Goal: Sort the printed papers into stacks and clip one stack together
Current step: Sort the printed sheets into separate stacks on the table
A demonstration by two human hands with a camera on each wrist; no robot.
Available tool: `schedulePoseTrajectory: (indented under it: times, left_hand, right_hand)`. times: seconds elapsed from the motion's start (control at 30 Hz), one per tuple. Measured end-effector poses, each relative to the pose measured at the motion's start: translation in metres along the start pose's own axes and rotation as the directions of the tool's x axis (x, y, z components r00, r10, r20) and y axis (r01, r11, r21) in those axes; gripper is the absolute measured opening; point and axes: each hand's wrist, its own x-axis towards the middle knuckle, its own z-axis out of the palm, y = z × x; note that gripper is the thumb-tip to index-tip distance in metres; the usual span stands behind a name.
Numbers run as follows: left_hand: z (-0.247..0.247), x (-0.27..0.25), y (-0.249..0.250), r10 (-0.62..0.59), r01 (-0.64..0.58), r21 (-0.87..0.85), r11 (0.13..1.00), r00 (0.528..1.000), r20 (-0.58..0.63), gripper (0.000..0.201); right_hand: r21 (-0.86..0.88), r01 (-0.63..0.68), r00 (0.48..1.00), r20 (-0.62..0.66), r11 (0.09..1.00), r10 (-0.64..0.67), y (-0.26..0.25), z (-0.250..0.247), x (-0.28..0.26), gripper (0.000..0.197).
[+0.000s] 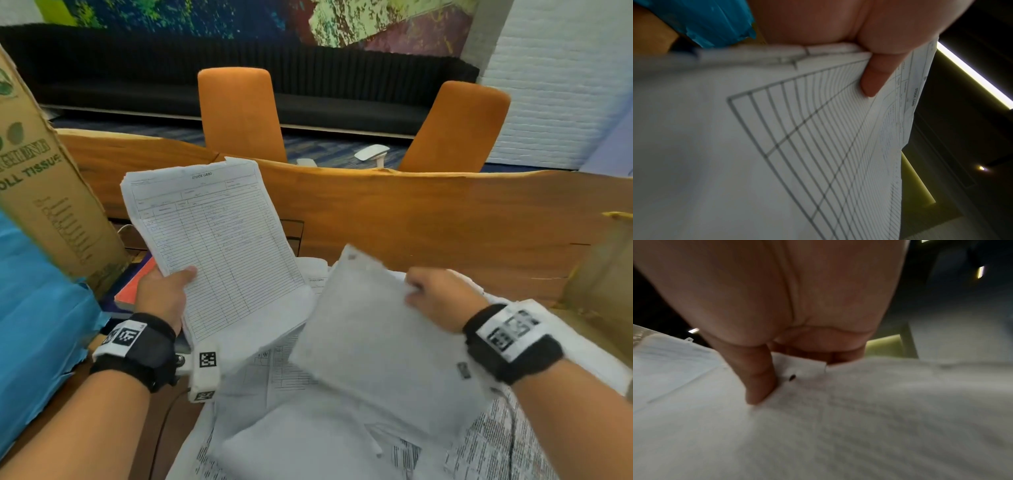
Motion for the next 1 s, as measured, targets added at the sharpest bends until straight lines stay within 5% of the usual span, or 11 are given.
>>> schedulePoseTrajectory:
  times: [0.07, 0.17, 0.2, 0.3, 0.47, 0.6, 0.67, 0.77, 0.87, 1.0]
  left_hand:
    - [0.001, 0.001, 0.0, -0.001, 0.001, -0.001, 1.0, 1.0, -0.015, 0.022]
    - [0.003, 0.001, 0.001, -0.006, 0.006, 0.001, 1.0, 1.0, -0.028, 0.02]
    - [0.005, 0.0, 0.002, 0.002, -0.002, -0.001, 1.0, 0.999, -0.033, 0.02]
    - [0.008, -0.001, 0.004, 0.016, -0.017, -0.006, 1.0, 0.999, -0.037, 0.021]
    - [-0.002, 0.003, 0.007, -0.005, 0.005, 0.009, 1.0, 0.999, -0.048, 0.018]
    - [-0.011, 0.006, 0.008, -0.015, 0.016, 0.014, 1.0, 0.997, -0.079, 0.016]
    - [-0.011, 0.005, 0.009, -0.01, 0.011, 0.01, 1.0, 0.995, -0.103, 0.012]
    - [-0.006, 0.002, 0.01, -0.026, 0.024, -0.021, 0.999, 0.995, -0.092, 0.015]
    - [-0.003, -0.003, 0.012, -0.012, 0.011, -0.016, 1.0, 0.998, -0.054, 0.014]
    - [-0.01, -0.003, 0.013, 0.036, -0.034, 0.026, 0.999, 0.996, -0.079, 0.032]
  right_hand:
    - [-0.066, -0.005, 0.979, -0.202, 0.998, -0.009, 0.01, -0.034, -0.001, 0.015]
    - [-0.217, 0.121, 0.829, -0.515, 0.969, -0.219, 0.001, -0.034, -0.004, 0.01]
    - [-0.252, 0.15, 0.831, -0.492, 0.956, -0.26, -0.008, -0.018, -0.006, 0.014]
    - [-0.347, 0.181, 0.953, -0.169, 0.92, -0.251, -0.023, 0.063, -0.005, 0.025]
    - [-0.272, 0.151, 0.953, 0.294, 0.95, -0.068, -0.022, 0.142, -0.006, 0.029]
    - [-0.144, 0.226, 0.946, 0.269, 0.963, -0.181, -0.057, 0.135, -0.02, 0.044]
    - [-0.021, 0.352, 0.909, 0.245, 0.936, -0.336, -0.089, 0.135, -0.031, 0.049]
    - [-0.09, 0.581, 0.762, 0.41, 0.809, -0.501, -0.134, 0.156, -0.045, 0.06]
    - [-0.164, 0.602, 0.713, 0.551, 0.781, -0.433, -0.161, 0.166, -0.047, 0.044]
    - [0.054, 0.572, 0.638, 0.598, 0.818, -0.486, -0.162, 0.122, -0.047, 0.019]
